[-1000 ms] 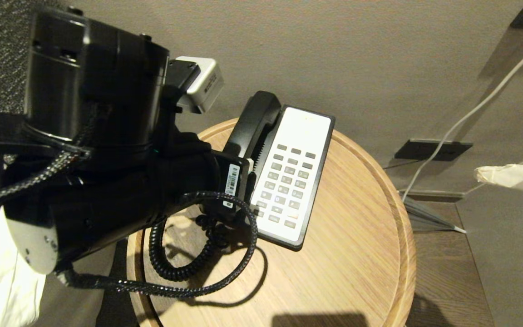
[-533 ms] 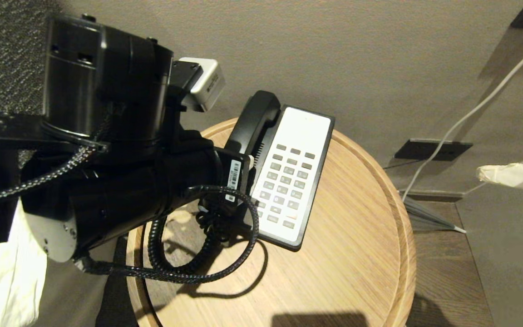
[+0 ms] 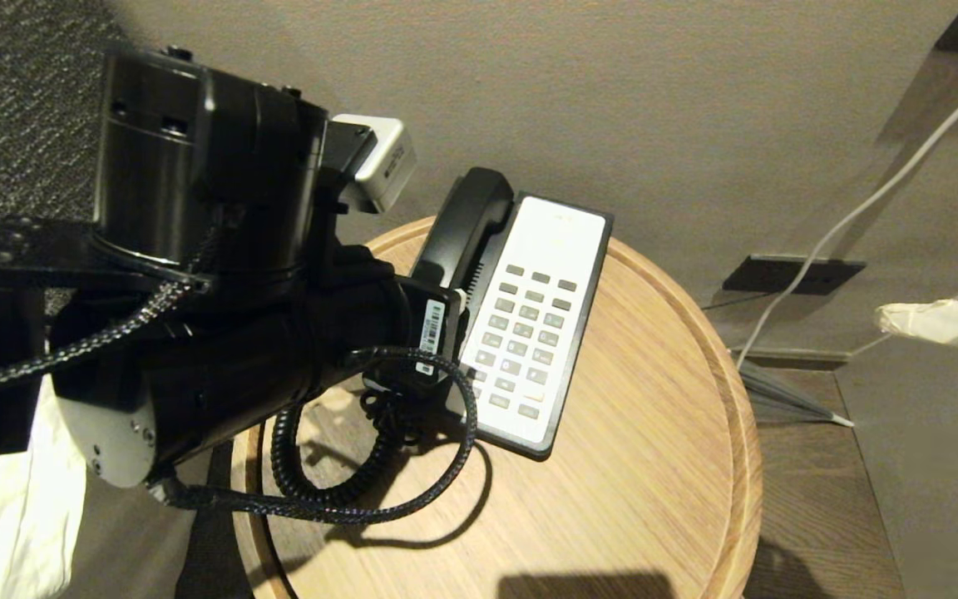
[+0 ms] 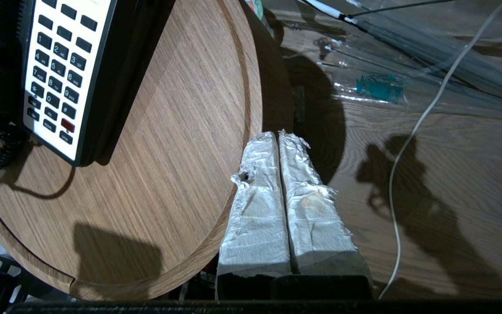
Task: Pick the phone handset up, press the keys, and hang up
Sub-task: Put the handset back
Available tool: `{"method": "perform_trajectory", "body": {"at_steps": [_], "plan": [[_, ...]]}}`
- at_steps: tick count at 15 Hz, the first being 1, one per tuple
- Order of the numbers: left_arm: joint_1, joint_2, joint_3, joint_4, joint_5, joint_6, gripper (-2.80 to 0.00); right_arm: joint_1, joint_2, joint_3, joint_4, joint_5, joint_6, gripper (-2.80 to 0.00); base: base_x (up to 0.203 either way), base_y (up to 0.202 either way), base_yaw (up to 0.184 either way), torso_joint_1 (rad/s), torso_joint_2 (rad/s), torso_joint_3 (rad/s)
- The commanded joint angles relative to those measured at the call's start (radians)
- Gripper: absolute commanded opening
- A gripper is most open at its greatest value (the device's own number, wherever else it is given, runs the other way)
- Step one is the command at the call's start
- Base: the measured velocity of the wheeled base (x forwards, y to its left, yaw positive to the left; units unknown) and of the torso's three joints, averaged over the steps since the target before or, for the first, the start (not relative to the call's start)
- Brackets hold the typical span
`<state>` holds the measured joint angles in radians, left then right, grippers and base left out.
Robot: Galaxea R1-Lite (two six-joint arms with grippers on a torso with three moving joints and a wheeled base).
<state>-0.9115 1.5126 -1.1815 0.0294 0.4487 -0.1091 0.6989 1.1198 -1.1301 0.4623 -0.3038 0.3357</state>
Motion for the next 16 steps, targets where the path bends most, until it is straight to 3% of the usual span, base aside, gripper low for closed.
{"method": "perform_trajectory", "body": {"at_steps": [1, 11, 12, 16], "plan": [[0.0, 0.005, 0.003, 0.004, 0.004, -0.003, -2.8, 0.001, -0.002, 0.003, 0.003, -0.001, 0.002, -2.8, 0.0, 0.0, 0.0, 0.0, 0.0, 0.0], [0.0, -0.005, 0.025, 0.007, -0.013, -0.001, -2.8, 0.002, -0.002, 0.004, 0.003, -0.001, 0.002, -2.8, 0.0, 0.0, 0.0, 0.0, 0.0, 0.0], [0.0, -0.005, 0.023, 0.006, -0.016, -0.001, 0.0, 0.002, -0.002, 0.004, 0.003, -0.001, 0.002, -2.8, 0.0, 0.0, 0.0, 0.0, 0.0, 0.0], [0.002, -0.003, 0.016, 0.004, -0.015, -0.003, 0.0, 0.004, -0.002, 0.004, 0.003, -0.001, 0.003, -2.8, 0.0, 0.0, 0.0, 0.0, 0.0, 0.0]]}}
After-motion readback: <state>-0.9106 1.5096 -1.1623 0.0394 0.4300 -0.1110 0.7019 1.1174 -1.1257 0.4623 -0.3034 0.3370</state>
